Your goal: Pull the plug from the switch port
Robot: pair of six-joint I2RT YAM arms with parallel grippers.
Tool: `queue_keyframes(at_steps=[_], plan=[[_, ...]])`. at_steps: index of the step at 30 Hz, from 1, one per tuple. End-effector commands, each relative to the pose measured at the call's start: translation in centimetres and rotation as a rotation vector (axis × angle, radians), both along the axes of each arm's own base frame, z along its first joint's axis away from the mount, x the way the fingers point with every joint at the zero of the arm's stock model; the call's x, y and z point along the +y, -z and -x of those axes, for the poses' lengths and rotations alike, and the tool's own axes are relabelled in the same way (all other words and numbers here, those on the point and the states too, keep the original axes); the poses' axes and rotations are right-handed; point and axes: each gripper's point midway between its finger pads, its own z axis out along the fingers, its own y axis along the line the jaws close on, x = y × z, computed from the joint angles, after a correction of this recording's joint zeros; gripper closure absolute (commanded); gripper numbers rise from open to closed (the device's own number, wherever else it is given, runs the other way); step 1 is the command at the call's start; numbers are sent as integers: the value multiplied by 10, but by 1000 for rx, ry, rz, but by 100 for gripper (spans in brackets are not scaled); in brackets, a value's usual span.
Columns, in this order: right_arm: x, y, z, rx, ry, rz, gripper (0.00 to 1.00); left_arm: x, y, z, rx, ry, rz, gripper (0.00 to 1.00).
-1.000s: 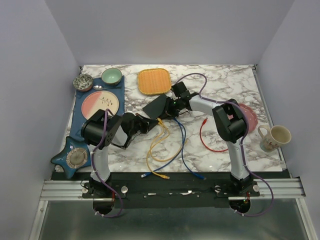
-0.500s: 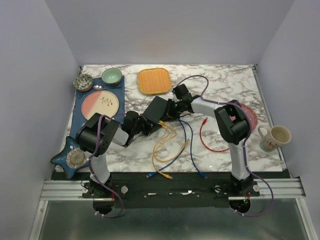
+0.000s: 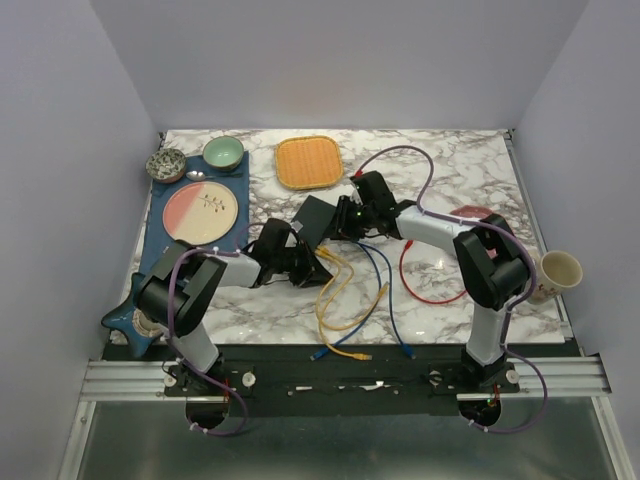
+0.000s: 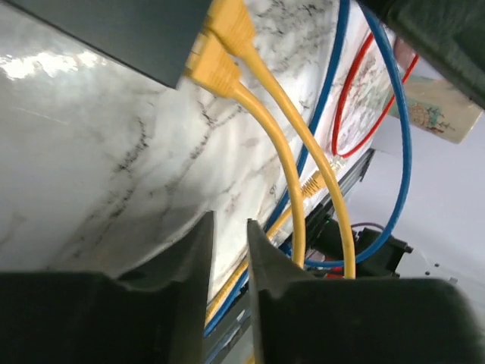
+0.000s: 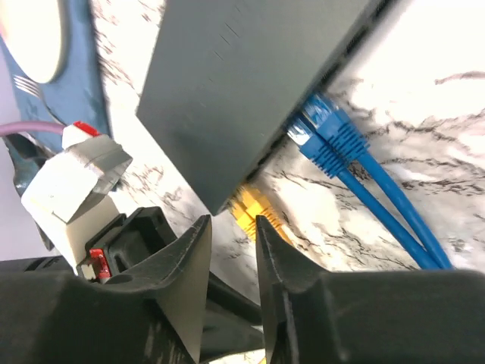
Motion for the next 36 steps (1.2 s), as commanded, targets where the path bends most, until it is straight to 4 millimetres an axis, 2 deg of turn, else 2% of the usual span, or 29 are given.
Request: queue_keyframes(at_steps=[1, 3, 5, 6, 8, 9, 11, 13, 15, 16, 18, 19, 21, 22, 24, 25, 26, 28, 30, 31, 32, 33, 34, 36], plan=[[-11, -13, -8, -106, 26, 43, 59, 12, -18, 9, -46, 74, -63, 58], [-20, -18, -11, -138, 45, 73, 57, 22, -21, 7, -63, 62, -125, 55], [-28, -20, -15, -151, 65, 86, 56, 31, -38, 0, -137, 53, -166, 53], [-35, -18, -18, -146, 82, 91, 56, 39, -38, 3, -122, 47, -208, 53], [-44, -16, -23, -141, 102, 98, 56, 53, -56, -12, -206, -20, -278, 53], [-52, -13, -27, -134, 124, 103, 56, 62, -57, -12, -206, -45, -320, 53], [-61, -4, -31, -116, 144, 118, 56, 79, -72, -28, -279, -147, -396, 53], [-73, 4, -38, -95, 173, 124, 57, 91, -74, -37, -284, -215, -437, 54], [-82, 18, -42, -55, 195, 127, 58, 102, -74, -53, -283, -295, -471, 55], [-84, 23, -43, -42, 201, 132, 60, 107, -63, -59, -253, -313, -500, 56], [-88, 32, -46, -22, 208, 138, 62, 114, -59, -76, -232, -365, -511, 59], [-88, 36, -46, -16, 208, 143, 64, 117, -46, -79, -189, -378, -530, 61], [-86, 41, -45, -2, 195, 143, 67, 118, -43, -91, -173, -404, -519, 62], [-85, 43, -44, 3, 191, 140, 69, 121, -31, -94, -137, -415, -533, 63], [-86, 47, -40, 15, 184, 142, 71, 122, -27, -103, -124, -426, -542, 64], [-87, 48, -38, 18, 180, 144, 72, 125, -16, -106, -95, -427, -569, 64], [-87, 48, -37, 17, 176, 144, 73, 125, -16, -112, -93, -433, -570, 64], [-88, 55, -26, 44, 163, 145, 75, 126, -4, -117, -68, -428, -588, 64], [-83, 58, -15, 59, 141, 128, 76, 124, -2, -127, -67, -420, -592, 64], [-85, 65, -5, 78, 134, 138, 77, 122, 10, -127, -40, -394, -607, 64], [-84, 64, 0, 80, 126, 134, 77, 115, 6, -134, -42, -376, -582, 64], [-82, 64, 6, 83, 115, 131, 77, 110, 8, -137, -44, -360, -567, 64], [-84, 70, 16, 101, 108, 139, 77, 106, 18, -136, -20, -341, -563, 64], [-81, 66, 26, 104, 94, 126, 78, 95, 18, -141, -22, -308, -524, 64]])
